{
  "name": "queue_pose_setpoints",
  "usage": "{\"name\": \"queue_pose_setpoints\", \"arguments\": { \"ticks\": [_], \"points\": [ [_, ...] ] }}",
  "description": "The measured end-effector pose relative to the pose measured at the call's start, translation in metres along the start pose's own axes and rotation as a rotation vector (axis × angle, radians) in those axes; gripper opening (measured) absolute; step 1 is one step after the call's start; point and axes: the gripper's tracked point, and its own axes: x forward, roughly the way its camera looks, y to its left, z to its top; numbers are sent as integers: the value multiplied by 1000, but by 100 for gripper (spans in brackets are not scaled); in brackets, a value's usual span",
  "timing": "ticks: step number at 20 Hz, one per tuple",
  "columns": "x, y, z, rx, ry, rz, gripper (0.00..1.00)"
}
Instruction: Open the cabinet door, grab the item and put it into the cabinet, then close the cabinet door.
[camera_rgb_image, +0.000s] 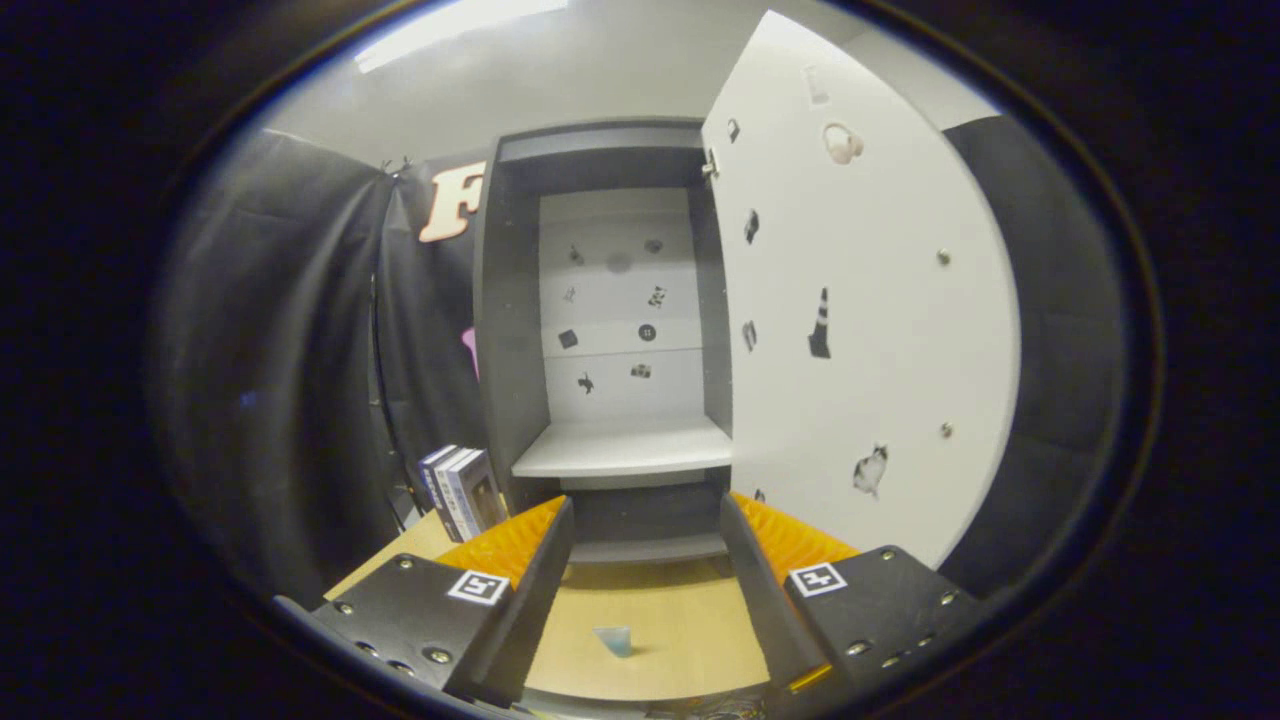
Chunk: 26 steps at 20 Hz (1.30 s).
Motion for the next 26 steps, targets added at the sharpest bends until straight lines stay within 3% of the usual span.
{"name": "queue_pose_setpoints", "arguments": {
  "ticks": [11,24,25,26],
  "points": [
    [-10,18,-70,19,258,66,87],
    [-23,12,-126,-22,457,67,87],
    [-24,11,-129,-29,470,64,87],
    [-25,6,-129,-45,468,45,78]
  ]
}}
